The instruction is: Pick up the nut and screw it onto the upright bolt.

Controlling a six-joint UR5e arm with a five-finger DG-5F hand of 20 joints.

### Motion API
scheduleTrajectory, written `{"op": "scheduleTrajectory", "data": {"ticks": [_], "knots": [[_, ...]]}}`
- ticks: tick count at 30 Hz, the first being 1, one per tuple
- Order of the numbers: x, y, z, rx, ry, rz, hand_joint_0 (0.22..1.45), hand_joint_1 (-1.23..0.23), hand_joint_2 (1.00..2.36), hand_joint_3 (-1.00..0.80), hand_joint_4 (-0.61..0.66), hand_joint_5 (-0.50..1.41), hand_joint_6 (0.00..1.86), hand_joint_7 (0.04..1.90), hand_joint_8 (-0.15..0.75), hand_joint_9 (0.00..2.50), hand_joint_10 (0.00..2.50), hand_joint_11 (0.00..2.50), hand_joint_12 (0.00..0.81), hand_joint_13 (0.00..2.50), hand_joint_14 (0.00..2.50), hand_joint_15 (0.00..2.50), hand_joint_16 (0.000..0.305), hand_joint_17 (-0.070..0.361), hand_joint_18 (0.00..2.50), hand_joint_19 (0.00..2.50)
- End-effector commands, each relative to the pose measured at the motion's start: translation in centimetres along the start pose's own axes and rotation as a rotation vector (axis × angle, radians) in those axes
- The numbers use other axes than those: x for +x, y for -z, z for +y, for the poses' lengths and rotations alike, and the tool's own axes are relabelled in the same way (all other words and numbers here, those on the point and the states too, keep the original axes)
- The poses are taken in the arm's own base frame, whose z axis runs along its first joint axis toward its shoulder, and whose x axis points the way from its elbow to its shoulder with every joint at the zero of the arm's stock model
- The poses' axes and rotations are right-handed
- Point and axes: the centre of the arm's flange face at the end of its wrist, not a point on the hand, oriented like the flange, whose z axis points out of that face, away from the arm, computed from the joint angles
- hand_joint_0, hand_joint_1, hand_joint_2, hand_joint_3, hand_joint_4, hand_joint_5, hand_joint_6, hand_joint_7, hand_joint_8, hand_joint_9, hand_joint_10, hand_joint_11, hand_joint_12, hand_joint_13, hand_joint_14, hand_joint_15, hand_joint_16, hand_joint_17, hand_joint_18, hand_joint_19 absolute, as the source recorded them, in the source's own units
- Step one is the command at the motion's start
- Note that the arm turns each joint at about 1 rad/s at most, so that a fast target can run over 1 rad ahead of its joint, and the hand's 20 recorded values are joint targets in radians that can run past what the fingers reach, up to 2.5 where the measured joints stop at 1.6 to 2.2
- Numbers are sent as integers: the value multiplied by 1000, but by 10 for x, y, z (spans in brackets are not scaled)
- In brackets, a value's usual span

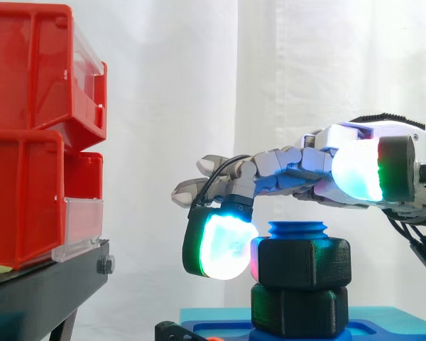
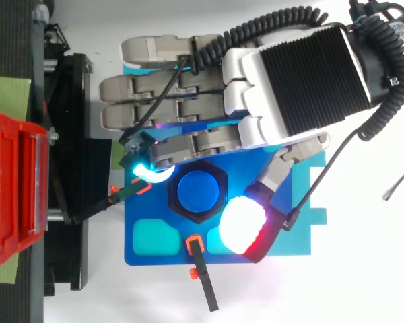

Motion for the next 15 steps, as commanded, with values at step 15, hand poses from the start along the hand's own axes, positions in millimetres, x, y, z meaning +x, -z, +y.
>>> {"op": "scheduleTrajectory", "data": {"ticks": [15], "knots": [[-2,4,-6,9,2,-1,490,-117,1000,-500,201,-55,503,1293,251,468,0,0,312,182,0,0,40,91,0,0]]}}
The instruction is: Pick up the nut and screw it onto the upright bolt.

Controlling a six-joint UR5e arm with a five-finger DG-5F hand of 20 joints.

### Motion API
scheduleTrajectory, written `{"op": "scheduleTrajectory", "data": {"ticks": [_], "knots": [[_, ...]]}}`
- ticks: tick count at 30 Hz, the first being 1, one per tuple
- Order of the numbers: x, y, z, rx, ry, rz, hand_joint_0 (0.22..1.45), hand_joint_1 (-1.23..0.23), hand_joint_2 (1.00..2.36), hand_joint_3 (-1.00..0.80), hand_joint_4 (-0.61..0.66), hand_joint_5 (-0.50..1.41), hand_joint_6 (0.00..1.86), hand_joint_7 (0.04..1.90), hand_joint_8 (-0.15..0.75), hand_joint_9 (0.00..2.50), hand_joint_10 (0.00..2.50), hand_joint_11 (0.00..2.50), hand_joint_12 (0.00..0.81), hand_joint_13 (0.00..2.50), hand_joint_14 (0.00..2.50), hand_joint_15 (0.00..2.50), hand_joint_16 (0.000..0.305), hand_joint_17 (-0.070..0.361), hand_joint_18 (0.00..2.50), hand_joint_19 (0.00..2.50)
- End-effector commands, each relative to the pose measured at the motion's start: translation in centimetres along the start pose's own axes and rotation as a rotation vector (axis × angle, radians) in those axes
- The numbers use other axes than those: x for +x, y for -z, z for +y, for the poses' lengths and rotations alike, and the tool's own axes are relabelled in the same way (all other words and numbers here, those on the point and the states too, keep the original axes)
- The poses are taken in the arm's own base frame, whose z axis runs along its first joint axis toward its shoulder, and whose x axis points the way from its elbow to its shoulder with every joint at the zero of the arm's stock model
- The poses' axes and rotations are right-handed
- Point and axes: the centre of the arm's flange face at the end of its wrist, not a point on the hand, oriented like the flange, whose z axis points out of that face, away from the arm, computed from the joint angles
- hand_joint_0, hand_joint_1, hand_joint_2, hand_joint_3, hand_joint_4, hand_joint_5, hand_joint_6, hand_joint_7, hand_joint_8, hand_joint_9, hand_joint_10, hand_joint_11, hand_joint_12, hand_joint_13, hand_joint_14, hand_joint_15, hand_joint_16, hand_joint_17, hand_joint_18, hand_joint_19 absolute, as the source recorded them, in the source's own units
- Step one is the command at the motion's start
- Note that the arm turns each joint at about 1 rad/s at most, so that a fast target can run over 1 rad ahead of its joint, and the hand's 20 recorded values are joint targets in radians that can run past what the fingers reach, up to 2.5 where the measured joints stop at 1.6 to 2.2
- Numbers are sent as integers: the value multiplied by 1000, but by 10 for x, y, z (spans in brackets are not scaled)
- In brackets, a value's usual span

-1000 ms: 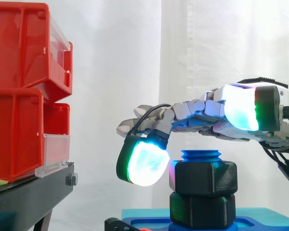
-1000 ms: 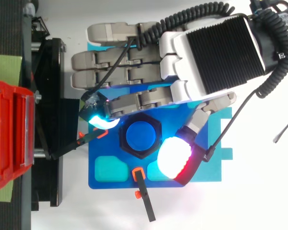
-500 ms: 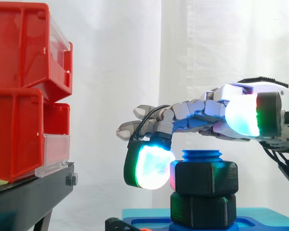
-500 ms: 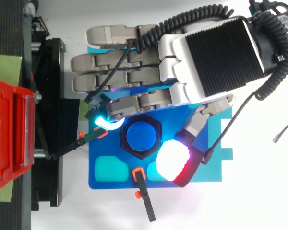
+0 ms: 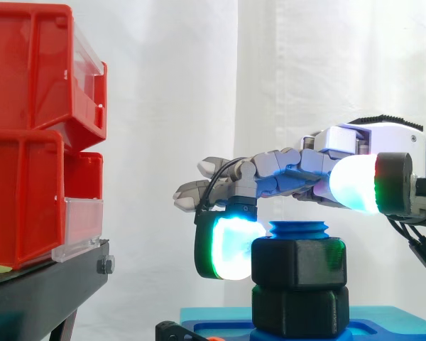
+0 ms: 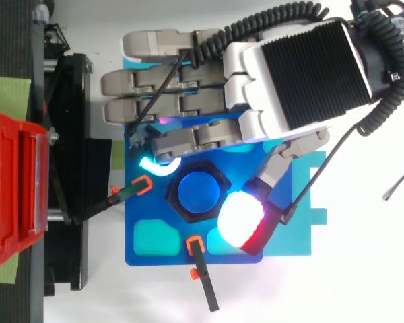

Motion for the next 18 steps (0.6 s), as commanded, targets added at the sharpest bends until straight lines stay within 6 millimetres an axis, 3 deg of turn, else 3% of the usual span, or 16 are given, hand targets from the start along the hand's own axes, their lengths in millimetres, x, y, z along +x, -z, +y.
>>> {"op": "scheduleTrajectory", "data": {"ticks": [1,15,18], "knots": [[0,2,-3,5,1,0,490,-119,1000,-500,205,-54,503,1293,253,469,0,0,312,185,0,0,40,90,0,0],[-2,6,-9,12,3,-1,494,-160,1000,-500,195,-17,500,1438,256,561,0,0,305,237,0,0,38,85,0,0],[-3,7,-10,12,4,-2,494,-167,1000,-500,185,-14,544,1362,257,597,0,0,300,267,0,0,37,83,0,0]]}}
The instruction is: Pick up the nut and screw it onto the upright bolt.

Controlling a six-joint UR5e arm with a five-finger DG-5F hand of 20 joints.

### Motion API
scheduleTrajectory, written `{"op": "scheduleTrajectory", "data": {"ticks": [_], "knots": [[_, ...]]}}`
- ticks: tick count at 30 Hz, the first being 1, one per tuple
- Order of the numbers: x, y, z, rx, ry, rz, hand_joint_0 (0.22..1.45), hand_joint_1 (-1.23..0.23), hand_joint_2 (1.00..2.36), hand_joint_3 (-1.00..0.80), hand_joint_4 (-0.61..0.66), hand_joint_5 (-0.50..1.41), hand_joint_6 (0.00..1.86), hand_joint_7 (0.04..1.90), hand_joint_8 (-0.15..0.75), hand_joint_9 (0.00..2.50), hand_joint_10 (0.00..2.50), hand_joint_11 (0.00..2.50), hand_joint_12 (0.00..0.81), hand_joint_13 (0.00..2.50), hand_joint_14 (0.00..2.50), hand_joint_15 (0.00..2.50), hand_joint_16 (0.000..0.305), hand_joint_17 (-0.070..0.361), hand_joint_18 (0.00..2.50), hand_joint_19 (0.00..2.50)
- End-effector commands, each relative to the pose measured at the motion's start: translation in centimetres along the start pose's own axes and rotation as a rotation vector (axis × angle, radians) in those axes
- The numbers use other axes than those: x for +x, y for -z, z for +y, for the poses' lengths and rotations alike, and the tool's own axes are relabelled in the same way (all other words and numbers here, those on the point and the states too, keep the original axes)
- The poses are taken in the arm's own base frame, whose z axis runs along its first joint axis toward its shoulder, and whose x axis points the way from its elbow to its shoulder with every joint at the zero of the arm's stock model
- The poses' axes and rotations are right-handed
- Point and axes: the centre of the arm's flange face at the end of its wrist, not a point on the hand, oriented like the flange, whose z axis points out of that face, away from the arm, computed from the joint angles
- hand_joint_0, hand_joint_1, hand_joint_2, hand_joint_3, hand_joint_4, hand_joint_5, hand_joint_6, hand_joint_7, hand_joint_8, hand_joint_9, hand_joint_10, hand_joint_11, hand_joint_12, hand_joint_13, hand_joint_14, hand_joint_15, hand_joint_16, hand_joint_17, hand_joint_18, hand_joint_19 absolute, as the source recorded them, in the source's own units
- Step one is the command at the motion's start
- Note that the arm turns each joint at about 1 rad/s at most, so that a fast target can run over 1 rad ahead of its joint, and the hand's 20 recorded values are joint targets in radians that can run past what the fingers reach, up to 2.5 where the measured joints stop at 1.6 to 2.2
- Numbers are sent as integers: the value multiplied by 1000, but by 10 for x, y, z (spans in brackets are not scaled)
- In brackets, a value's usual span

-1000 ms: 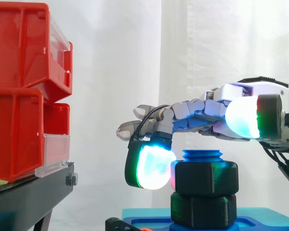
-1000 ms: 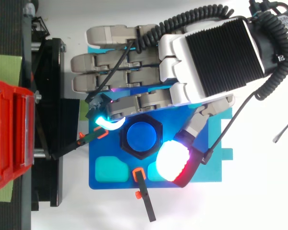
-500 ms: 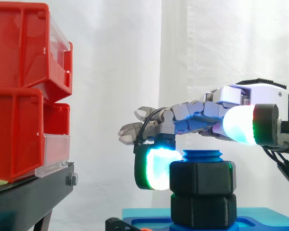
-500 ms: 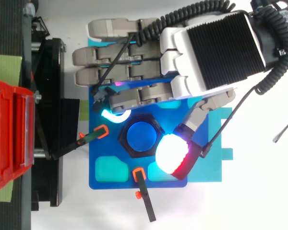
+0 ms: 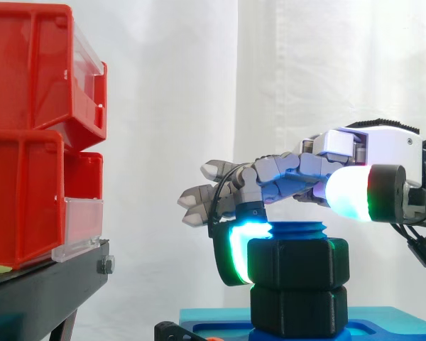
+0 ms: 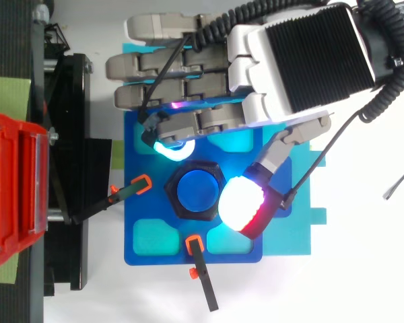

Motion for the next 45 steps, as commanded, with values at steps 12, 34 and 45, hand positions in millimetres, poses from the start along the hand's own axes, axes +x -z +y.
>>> {"op": "scheduleTrajectory", "data": {"ticks": [12,34,45], "knots": [[-1,2,-5,4,4,-6,462,-86,1000,-500,247,-99,504,1039,233,484,0,0,322,197,0,0,42,96,0,0],[1,-9,11,-16,1,-7,423,12,1000,-500,221,-152,503,767,217,293,0,0,344,52,0,0,51,115,0,0],[6,-13,21,-8,-14,15,434,-26,1000,-500,239,-119,504,1000,241,359,0,0,341,99,0,0,49,111,0,0]]}}
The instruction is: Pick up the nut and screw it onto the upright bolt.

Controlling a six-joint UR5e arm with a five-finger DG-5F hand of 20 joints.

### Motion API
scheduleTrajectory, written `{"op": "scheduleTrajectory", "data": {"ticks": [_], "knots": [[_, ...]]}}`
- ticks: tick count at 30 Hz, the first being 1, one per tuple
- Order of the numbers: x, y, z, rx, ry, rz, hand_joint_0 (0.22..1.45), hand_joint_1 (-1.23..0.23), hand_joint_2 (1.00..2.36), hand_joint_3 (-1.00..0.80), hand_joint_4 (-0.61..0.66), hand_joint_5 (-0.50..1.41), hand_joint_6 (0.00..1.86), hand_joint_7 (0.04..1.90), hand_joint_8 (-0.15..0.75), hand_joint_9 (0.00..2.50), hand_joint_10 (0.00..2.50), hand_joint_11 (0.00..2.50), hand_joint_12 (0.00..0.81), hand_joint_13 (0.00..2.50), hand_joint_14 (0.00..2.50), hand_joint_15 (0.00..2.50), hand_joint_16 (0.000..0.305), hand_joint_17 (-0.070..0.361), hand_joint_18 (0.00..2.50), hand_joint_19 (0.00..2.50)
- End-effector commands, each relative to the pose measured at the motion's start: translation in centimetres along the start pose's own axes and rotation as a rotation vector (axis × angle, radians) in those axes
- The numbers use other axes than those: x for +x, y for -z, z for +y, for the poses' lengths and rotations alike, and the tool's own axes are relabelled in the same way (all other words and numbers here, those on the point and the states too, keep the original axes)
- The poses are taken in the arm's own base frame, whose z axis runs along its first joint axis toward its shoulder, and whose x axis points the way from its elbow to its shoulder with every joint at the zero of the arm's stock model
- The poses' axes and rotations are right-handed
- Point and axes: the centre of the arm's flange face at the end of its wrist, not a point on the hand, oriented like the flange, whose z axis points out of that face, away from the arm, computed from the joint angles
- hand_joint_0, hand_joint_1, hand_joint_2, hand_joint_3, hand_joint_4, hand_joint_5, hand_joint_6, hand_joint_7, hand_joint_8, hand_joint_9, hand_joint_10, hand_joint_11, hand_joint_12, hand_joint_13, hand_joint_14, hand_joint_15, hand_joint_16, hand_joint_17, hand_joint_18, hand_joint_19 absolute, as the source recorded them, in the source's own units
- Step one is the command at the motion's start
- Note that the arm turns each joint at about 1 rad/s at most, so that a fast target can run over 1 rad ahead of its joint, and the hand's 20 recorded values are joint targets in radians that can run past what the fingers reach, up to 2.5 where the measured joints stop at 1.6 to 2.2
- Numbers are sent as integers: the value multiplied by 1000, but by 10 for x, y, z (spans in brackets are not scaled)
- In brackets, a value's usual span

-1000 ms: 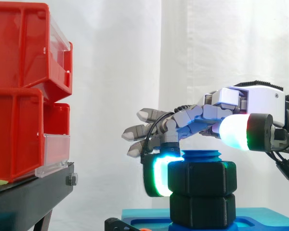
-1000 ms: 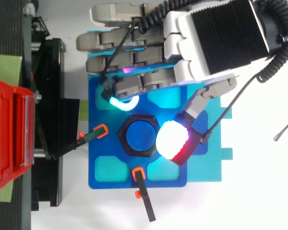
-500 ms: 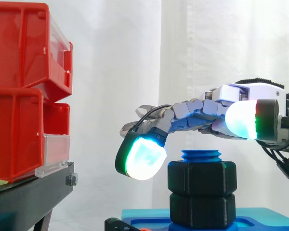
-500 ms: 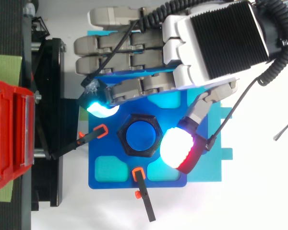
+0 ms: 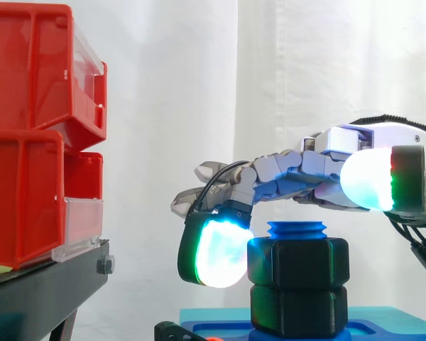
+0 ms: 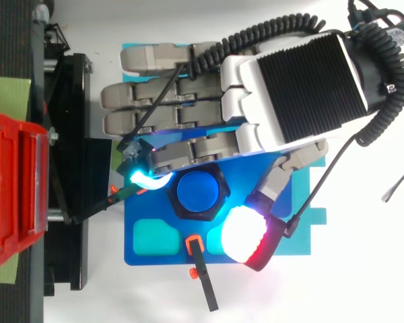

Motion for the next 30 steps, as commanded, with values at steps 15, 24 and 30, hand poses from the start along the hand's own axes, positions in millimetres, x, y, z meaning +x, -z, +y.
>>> {"op": "scheduleTrajectory", "data": {"ticks": [15,24,30], "knots": [[-1,2,-4,7,4,-4,450,-60,1000,-500,213,-93,503,1221,246,406,0,0,323,142,0,0,44,100,0,0],[0,3,-5,10,3,-1,456,-96,1000,-500,220,-68,501,1329,259,458,0,0,321,174,0,0,42,95,0,0],[-1,4,-6,12,2,0,457,-102,1000,-500,210,-47,502,1396,266,488,0,0,319,195,0,0,41,93,0,0]]}}
